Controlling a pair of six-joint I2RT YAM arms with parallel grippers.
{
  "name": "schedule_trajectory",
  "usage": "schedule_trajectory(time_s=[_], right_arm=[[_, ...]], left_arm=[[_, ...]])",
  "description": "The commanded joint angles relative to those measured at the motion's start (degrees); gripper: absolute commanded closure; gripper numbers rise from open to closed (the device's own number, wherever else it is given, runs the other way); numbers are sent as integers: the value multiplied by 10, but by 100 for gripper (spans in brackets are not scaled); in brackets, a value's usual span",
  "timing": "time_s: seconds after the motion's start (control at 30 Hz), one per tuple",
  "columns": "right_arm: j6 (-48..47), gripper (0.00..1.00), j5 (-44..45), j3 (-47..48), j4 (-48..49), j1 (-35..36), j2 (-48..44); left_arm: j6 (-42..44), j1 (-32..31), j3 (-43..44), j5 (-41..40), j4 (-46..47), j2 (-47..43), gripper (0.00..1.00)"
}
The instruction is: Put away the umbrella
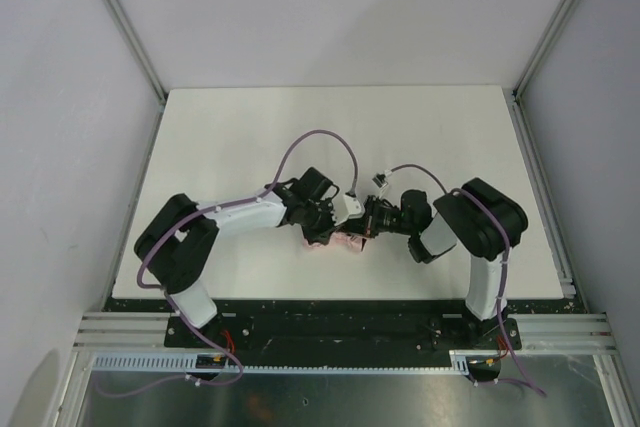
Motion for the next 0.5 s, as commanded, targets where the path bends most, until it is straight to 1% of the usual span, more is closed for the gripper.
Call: schedule_trajectory(time_s=[0.0, 0.07, 0.13, 0.23, 0.37, 0.47], right_arm=[[-78, 100, -11, -26, -187, 1, -34], [-103, 100, -27, -24, -202, 2, -66], [-139, 100, -44, -12, -239, 2, -96], [-218, 100, -50, 13, -308, 13, -134], [-298, 100, -60, 37, -362, 30, -178], [-353, 100, -48, 65, -429, 57, -210]], left_arm=[[-61, 44, -8, 150, -36, 21, 100], [-81, 60, -14, 197, -43, 8, 100], [-101, 71, -15, 230, -48, 2, 100], [-133, 101, -7, 307, -56, 27, 100], [-158, 133, -9, 371, -61, 63, 100], [-183, 149, -19, 382, -54, 64, 100]])
